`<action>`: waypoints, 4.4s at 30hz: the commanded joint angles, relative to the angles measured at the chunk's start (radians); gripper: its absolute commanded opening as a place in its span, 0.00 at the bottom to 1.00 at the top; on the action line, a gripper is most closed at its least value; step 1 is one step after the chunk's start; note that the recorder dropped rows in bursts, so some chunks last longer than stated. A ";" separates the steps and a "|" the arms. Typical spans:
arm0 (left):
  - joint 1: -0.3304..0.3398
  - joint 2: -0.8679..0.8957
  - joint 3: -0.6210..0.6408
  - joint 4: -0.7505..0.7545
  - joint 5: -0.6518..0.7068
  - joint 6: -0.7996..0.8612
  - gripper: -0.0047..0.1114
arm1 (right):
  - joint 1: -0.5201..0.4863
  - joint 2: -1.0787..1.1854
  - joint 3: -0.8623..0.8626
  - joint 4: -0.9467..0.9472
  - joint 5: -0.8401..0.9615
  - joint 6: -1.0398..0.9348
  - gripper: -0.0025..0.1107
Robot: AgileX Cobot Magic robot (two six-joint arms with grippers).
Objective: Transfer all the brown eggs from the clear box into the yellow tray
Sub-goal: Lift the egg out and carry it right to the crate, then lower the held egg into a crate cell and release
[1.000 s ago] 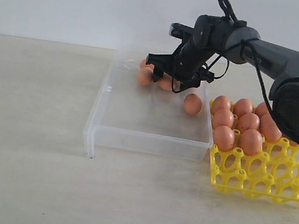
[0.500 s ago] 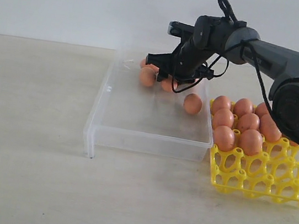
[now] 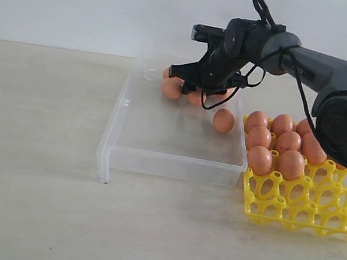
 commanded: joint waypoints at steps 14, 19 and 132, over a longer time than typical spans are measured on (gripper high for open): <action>0.004 -0.002 0.003 -0.003 -0.001 0.002 0.08 | -0.003 -0.243 0.003 -0.170 0.000 0.146 0.02; 0.004 -0.002 0.003 -0.003 -0.001 0.002 0.08 | -0.003 -0.307 0.010 -0.319 0.109 0.181 0.02; 0.004 -0.002 0.003 -0.003 -0.001 0.002 0.08 | -0.680 -0.684 1.550 -1.465 -1.574 0.772 0.45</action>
